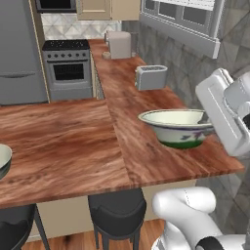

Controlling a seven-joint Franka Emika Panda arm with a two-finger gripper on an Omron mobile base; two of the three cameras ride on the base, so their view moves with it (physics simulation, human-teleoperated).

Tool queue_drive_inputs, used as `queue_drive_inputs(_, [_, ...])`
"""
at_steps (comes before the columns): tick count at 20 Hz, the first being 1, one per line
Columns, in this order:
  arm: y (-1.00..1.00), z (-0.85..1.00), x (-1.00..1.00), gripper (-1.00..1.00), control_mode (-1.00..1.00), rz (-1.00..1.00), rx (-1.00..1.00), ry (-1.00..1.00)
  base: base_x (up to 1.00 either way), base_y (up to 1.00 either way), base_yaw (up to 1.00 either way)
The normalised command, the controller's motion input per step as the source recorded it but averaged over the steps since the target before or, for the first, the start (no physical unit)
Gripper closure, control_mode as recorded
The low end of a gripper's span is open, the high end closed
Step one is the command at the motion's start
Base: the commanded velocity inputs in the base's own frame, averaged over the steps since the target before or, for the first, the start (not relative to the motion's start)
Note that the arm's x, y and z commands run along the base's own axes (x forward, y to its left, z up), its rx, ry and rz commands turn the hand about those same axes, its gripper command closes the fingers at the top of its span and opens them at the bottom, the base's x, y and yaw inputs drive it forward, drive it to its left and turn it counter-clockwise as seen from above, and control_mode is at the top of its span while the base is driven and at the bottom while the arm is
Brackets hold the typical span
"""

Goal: Pick up the bowls from the cabinet and place each bowl in front of a stool on the dining counter.

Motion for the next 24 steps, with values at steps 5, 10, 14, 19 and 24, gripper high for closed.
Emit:
queue_drive_inputs(5, [0.00, -0.97, 1.00, 1.00, -1.00, 0.05, 0.00, -0.03, 0.00, 0.00, 0.00])
queue_drive_inputs(10, [0.00, -0.71, 1.00, 1.00, -1.00, 0.05, 0.00, -0.10, 0.00, 0.00, 0.00])
queue_drive_inputs(14, [0.00, -0.65, 1.00, 1.00, -1.00, 0.06, 0.00, -0.07, 0.00, 0.00, 0.00])
queue_drive_inputs(19, [0.08, -0.55, 0.93, 1.00, -1.00, 0.10, 0.00, -0.02, 0.00, 0.00, 0.00])
queue_drive_inputs(24, [0.24, -0.62, 0.83, 1.00, -1.00, 0.13, 0.00, 0.00, 0.00, 0.00, 0.00])
